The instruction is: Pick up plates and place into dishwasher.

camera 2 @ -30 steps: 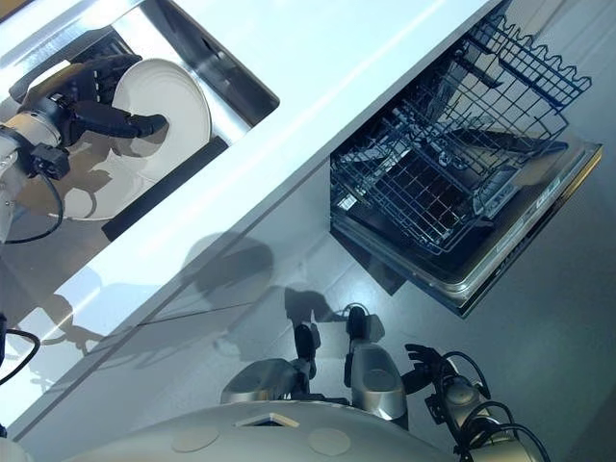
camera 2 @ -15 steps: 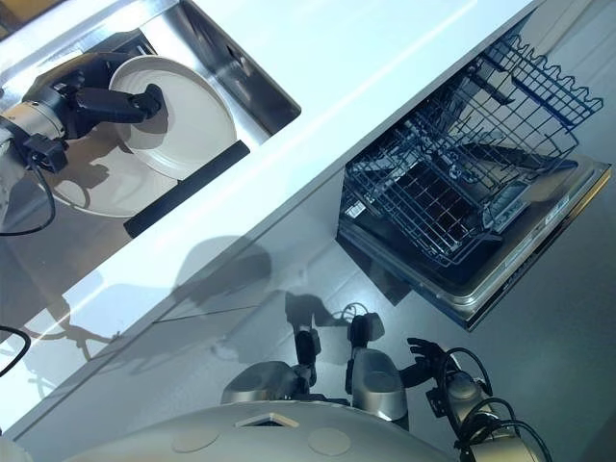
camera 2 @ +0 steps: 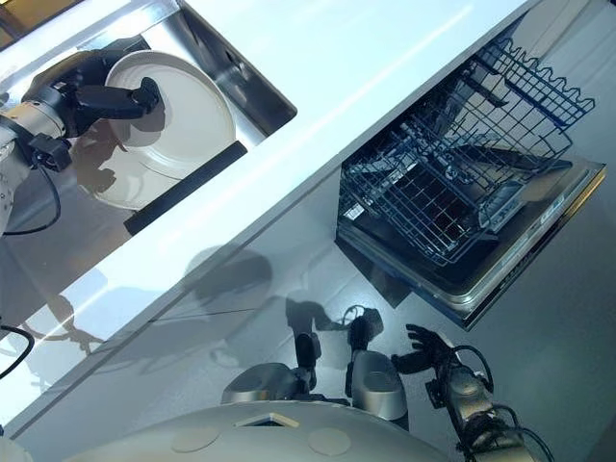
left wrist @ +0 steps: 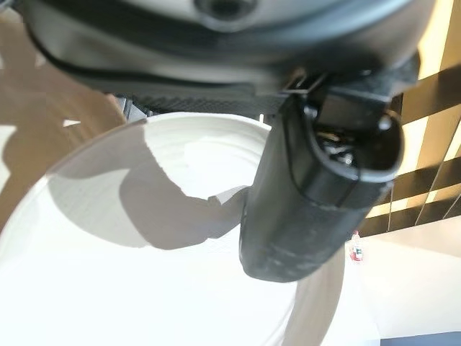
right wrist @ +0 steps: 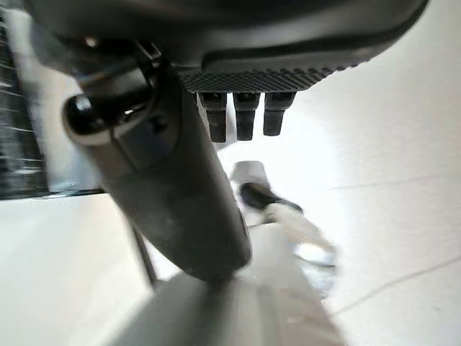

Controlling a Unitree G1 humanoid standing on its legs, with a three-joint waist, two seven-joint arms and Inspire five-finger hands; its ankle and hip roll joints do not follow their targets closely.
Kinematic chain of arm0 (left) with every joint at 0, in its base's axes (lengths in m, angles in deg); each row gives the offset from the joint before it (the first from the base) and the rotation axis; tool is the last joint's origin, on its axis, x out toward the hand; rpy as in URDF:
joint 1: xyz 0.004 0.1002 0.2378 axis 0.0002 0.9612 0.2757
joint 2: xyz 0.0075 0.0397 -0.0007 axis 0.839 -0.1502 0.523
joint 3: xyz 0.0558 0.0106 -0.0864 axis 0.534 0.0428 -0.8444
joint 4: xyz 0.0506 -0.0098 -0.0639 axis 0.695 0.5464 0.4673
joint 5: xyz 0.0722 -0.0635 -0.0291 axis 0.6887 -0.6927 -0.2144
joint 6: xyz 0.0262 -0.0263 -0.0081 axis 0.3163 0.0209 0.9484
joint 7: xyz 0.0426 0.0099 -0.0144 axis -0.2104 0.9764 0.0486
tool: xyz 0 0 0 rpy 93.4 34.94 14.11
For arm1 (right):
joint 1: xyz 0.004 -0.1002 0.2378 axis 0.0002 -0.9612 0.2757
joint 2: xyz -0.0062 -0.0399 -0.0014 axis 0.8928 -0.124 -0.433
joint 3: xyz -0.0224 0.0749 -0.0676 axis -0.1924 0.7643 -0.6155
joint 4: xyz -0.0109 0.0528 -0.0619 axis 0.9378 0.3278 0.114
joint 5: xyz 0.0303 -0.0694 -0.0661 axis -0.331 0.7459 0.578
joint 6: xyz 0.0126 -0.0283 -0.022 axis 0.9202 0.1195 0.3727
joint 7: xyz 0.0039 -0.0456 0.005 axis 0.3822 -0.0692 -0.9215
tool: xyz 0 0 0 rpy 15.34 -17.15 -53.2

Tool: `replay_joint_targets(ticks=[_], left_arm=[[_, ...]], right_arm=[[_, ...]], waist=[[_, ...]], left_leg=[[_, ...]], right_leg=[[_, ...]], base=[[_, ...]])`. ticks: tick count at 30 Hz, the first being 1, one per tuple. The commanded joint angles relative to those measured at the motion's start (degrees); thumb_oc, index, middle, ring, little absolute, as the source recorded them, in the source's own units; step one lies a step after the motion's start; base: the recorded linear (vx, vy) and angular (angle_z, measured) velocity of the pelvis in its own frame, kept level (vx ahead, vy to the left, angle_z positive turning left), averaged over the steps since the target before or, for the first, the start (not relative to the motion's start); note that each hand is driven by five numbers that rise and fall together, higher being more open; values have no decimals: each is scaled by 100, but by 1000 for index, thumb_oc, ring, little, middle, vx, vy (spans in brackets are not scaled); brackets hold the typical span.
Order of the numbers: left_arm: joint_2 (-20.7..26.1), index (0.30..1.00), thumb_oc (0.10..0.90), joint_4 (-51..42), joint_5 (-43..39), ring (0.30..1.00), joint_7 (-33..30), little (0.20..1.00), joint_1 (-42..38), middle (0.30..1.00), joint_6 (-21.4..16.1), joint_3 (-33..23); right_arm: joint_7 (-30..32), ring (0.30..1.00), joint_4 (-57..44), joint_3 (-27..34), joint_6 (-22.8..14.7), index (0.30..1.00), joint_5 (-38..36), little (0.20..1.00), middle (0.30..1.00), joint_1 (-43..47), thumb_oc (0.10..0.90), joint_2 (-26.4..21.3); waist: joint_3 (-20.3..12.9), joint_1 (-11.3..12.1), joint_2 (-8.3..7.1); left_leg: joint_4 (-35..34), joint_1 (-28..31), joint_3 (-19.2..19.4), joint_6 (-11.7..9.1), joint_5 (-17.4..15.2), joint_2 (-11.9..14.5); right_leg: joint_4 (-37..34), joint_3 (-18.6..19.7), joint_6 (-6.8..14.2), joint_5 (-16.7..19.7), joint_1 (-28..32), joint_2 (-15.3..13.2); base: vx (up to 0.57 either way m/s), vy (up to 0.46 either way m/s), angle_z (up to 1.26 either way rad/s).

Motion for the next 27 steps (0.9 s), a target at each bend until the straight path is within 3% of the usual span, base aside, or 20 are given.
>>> replay_joint_targets(ticks=[1,3,4,8,11,14,17,19,21,23,27], left_arm=[[110,300,100,-540,478,300,-838,200,-146,300,-1253,-436],[233,300,100,-160,399,300,-1174,200,-212,300,-1735,-571],[323,300,100,-5,809,300,-1898,200,-257,300,-2062,-719],[463,300,100,289,860,300,-2969,200,-2,300,-3142,-1156],[126,300,100,-343,1608,300,-3934,200,497,300,-3475,-1509],[-271,300,100,-1171,2657,300,-4861,200,920,300,-3325,-1626],[-376,300,100,-1575,3431,300,-5573,200,1118,300,-3206,-1597],[-268,300,100,-1766,3929,300,-6188,200,1179,300,-3095,-1583],[-165,300,100,-1867,4253,300,-6615,200,1282,300,-3064,-1635],[-83,300,100,-2026,4647,300,-7118,200,1555,300,-3069,-1842],[-129,300,100,-2423,5292,300,-7674,200,2179,300,-3102,-2346]], right_arm=[[-1047,900,-757,75,42,900,-1058,900,900,-65,800,-128],[-1407,900,-1050,23,239,900,-1547,900,900,-127,800,-55],[-1720,900,-1210,39,397,900,-1977,900,900,-151,800,-18],[-2101,900,-1615,68,984,900,-3115,900,900,-157,800,132],[-2193,900,-1916,120,1349,900,-3694,900,900,-179,800,283],[-2017,900,-2300,54,1512,900,-3858,900,900,-210,800,392],[-1539,900,-2646,-80,1099,900,-2915,900,900,-233,800,228],[-806,900,-3020,-119,352,900,-1694,900,900,-216,800,-117],[-183,900,-3578,-29,135,900,-943,900,900,-154,800,-525],[393,900,-4471,348,239,900,-794,900,900,-20,800,-994],[975,900,-5621,1247,-122,900,-658,900,900,274,800,-1329]], waist=[[-938,-222,158],[-994,-220,136],[-1020,-218,117],[-1154,-162,86],[-1213,-145,61],[-1264,-142,28],[-1276,-152,-7],[-1273,-163,-37],[-1251,-180,-58],[-1219,-207,-64],[-1176,-229,-29]], left_leg=[[548,-582,-81,-64,-478,-223],[508,-575,-100,-89,-448,-209],[482,-531,-130,-115,-446,-190],[340,-485,-195,-216,-323,-96],[267,-427,-249,-287,-272,-11],[237,-382,-287,-367,-227,81],[252,-389,-307,-434,-182,147],[287,-417,-306,-478,-155,194],[318,-445,-318,-503,-135,225],[354,-464,-335,-520,-124,260],[404,-493,-345,-546,-127,299]], right_leg=[[809,-81,541,-756,-345,-79],[752,-106,514,-770,-298,-44],[714,-133,486,-821,-211,-25],[616,-178,381,-852,-100,81],[542,-200,305,-896,3,144],[491,-263,221,-947,106,213],[464,-319,168,-963,166,249],[462,-361,130,-972,182,273],[465,-369,105,-976,179,293],[494,-352,76,-986,166,315],[578,-307,23,-1037,132,335]], base=[[-102,-143,-6],[-91,-147,-6],[-103,-167,-3],[-98,-173,-1],[-90,-187,6],[-77,-205,13],[-72,-196,14],[-61,-160,1],[-55,-116,1],[-52,-101,-2],[-17,-24,-3]])
